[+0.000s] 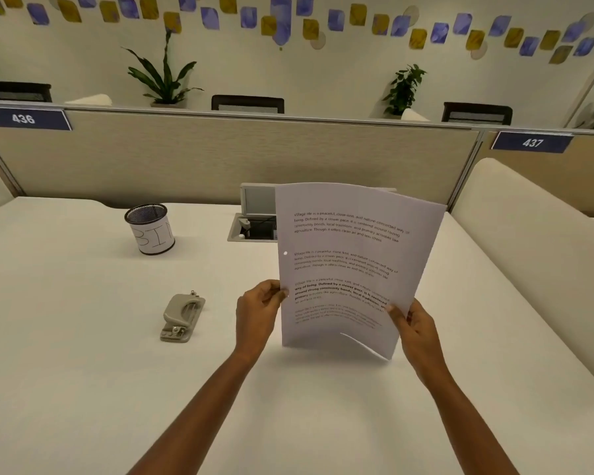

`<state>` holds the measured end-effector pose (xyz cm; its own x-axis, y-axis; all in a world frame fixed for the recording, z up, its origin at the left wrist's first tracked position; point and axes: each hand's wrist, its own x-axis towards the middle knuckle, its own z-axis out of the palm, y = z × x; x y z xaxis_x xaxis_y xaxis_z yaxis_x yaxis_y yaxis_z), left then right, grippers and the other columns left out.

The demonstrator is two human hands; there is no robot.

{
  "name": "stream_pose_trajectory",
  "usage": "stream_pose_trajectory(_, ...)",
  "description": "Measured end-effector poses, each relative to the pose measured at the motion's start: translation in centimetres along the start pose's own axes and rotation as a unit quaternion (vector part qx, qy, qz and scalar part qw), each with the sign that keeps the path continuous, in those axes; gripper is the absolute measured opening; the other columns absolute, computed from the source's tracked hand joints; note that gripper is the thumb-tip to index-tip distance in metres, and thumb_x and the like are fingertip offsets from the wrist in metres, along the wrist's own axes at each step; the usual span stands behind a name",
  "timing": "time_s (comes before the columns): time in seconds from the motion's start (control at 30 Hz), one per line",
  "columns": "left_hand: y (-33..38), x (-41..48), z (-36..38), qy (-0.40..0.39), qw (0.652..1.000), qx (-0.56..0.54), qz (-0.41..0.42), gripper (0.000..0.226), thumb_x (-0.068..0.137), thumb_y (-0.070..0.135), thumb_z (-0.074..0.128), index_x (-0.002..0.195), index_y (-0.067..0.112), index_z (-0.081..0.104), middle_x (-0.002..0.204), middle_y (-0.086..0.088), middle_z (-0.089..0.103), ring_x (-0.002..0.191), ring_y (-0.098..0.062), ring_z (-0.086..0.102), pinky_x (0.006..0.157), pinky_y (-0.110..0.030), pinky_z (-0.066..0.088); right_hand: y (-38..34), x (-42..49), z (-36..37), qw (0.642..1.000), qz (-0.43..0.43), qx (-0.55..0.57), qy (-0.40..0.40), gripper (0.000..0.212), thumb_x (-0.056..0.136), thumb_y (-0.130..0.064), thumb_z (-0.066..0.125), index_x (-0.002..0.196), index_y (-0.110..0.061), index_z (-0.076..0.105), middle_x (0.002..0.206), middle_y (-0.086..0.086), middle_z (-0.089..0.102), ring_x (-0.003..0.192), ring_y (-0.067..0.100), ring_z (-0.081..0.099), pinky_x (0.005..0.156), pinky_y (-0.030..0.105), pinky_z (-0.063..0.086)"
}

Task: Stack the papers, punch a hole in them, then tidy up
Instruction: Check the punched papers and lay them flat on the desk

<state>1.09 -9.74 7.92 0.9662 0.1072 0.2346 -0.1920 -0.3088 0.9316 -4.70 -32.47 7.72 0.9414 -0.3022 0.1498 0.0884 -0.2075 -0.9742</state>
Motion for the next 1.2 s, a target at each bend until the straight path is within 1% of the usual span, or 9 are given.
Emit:
stream_pose_trajectory(0.07, -0.6, -0.3, 0.2, -0.008, 1.0, -0.001, -0.012, 0.009, 0.084, 0.006, 0.06, 0.088, 0.004, 0.069, 0.078, 0.0, 0.068, 0.059, 0.003, 0.061, 0.059, -0.002, 0.045, 0.7, 0.1, 0.0, 1.0, 0.01, -0.01, -0.006, 0.027, 0.093, -0.012, 0.046, 0.12, -0.012, 0.052, 0.11, 0.003, 0.061, 0.1, 0.02, 0.058, 0.084, 0.029, 0.046)
stream_pose_trajectory(0.2, -1.9, -1.1, 0.7, -0.028, 0.998, -0.019, -0.044, 0.012, 0.087, 0.007, 0.057, 0.089, 0.005, 0.069, 0.089, -0.001, 0.071, 0.079, -0.025, 0.067, 0.076, -0.035, 0.056, 2.2, 0.0, 0.0, 0.999, 0.036, -0.034, -0.014, 0.03, 0.094, -0.01, 0.045, 0.123, -0.01, 0.05, 0.112, 0.002, 0.059, 0.101, 0.018, 0.054, 0.084, 0.026, 0.042)
stream_pose_trajectory(0.27, -2.3, -1.2, 0.9, -0.029, 0.998, -0.026, -0.053, 0.013, 0.087, 0.005, 0.056, 0.09, 0.005, 0.069, 0.092, -0.003, 0.071, 0.082, -0.027, 0.068, 0.079, -0.041, 0.056, 2.9, -0.1, -0.2, 0.999, 0.044, -0.029, -0.011, 0.029, 0.094, -0.01, 0.045, 0.123, -0.01, 0.052, 0.112, 0.002, 0.059, 0.102, 0.019, 0.055, 0.084, 0.026, 0.042)
stream_pose_trajectory(0.4, -2.5, -0.8, 1.6, -0.034, 0.997, -0.026, -0.058, 0.015, 0.087, 0.004, 0.055, 0.082, 0.012, 0.067, 0.085, -0.004, 0.072, 0.063, 0.001, 0.067, 0.069, -0.025, 0.057, 3.3, 0.3, -1.1, 0.998, 0.051, 0.01, 0.03, 0.015, 0.093, -0.013, 0.049, 0.1, -0.019, 0.061, 0.102, 0.003, 0.066, 0.092, 0.019, 0.06, 0.08, 0.028, 0.047)
stream_pose_trajectory(0.5, -2.1, -0.1, 2.5, -0.045, 0.996, -0.04, -0.061, 0.014, 0.087, 0.003, 0.056, 0.085, 0.01, 0.068, 0.083, -0.005, 0.071, 0.061, 0.0, 0.067, 0.058, -0.013, 0.056, 3.1, 1.1, -2.1, 0.996, 0.051, 0.017, 0.067, 0.012, 0.091, -0.015, 0.052, 0.086, -0.023, 0.059, 0.091, 0.005, 0.067, 0.08, 0.016, 0.062, 0.066, 0.022, 0.047)
stream_pose_trajectory(0.67, -1.0, 0.6, 5.2, -0.069, 0.993, -0.059, -0.078, 0.018, 0.087, 0.001, 0.055, 0.1, -0.001, 0.066, 0.092, -0.006, 0.069, 0.076, -0.024, 0.066, 0.055, -0.014, 0.056, 3.5, 3.1, -4.6, 0.992, 0.064, 0.0, 0.11, 0.014, 0.09, -0.013, 0.054, 0.104, -0.011, 0.057, 0.093, 0.012, 0.066, 0.08, 0.026, 0.062, 0.064, 0.025, 0.049)
stream_pose_trajectory(0.93, -0.5, 1.1, 10.3, -0.129, 0.97, -0.042, -0.202, 0.012, 0.086, 0.0, 0.055, 0.089, -0.007, 0.064, 0.094, -0.017, 0.069, 0.082, -0.031, 0.067, 0.062, -0.031, 0.057, 5.4, 6.6, -8.2, 0.984, 0.102, -0.075, 0.128, 0.024, 0.088, -0.009, 0.057, 0.112, -0.005, 0.059, 0.105, 0.021, 0.066, 0.087, 0.026, 0.059, 0.077, 0.031, 0.042)
stream_pose_trajectory(1.13, -0.4, 1.7, 13.7, -0.15, 0.963, 0.013, -0.224, 0.014, 0.083, 0.002, 0.058, 0.07, 0.003, 0.056, 0.083, -0.016, 0.065, 0.07, -0.027, 0.058, 0.077, -0.046, 0.055, 7.5, 8.4, -10.1, 0.969, 0.142, -0.133, 0.149, 0.029, 0.086, -0.007, 0.059, 0.115, -0.001, 0.058, 0.113, 0.024, 0.063, 0.105, 0.034, 0.058, 0.088, 0.035, 0.041)
stream_pose_trajectory(1.2, -0.5, 1.9, 14.6, -0.154, 0.962, 0.029, -0.223, 0.014, 0.082, 0.002, 0.06, 0.068, 0.001, 0.057, 0.085, -0.019, 0.068, 0.068, -0.026, 0.056, 0.075, -0.043, 0.055, 8.0, 8.7, -10.4, 0.965, 0.153, -0.15, 0.149, 0.03, 0.086, -0.006, 0.058, 0.115, 0.001, 0.059, 0.113, 0.024, 0.064, 0.105, 0.035, 0.058, 0.09, 0.037, 0.042)
